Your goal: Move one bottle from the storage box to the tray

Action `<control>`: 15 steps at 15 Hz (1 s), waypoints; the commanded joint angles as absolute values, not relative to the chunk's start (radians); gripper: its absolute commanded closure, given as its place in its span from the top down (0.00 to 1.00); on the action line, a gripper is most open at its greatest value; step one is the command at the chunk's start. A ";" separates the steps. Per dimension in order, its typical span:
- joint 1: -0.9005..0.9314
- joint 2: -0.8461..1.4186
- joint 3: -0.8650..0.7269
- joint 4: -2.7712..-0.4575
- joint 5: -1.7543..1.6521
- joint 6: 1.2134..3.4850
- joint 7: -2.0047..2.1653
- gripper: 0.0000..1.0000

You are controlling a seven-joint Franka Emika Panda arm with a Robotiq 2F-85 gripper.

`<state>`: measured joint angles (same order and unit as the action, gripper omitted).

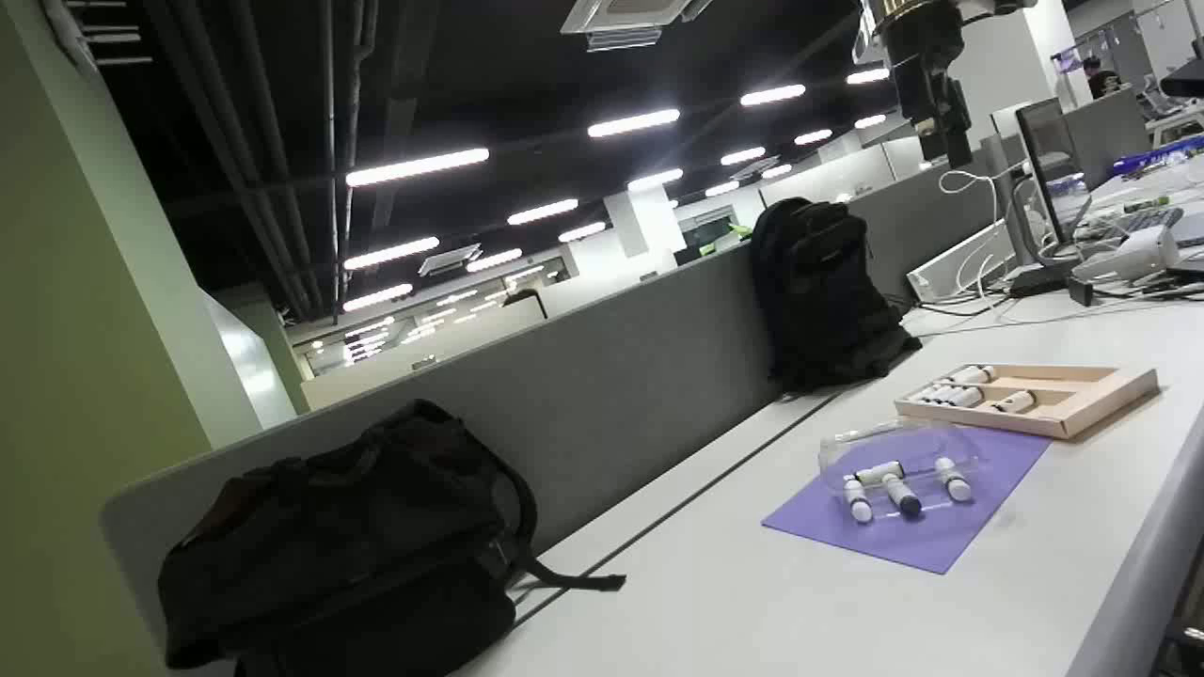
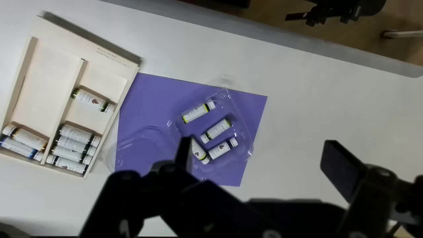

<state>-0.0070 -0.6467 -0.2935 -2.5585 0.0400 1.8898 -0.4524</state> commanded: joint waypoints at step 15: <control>0.121 -0.290 -0.308 -2.461 0.091 2.325 -0.699 1.00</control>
<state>0.0450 -0.4871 -0.2917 -2.5483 0.0631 2.1975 -0.5996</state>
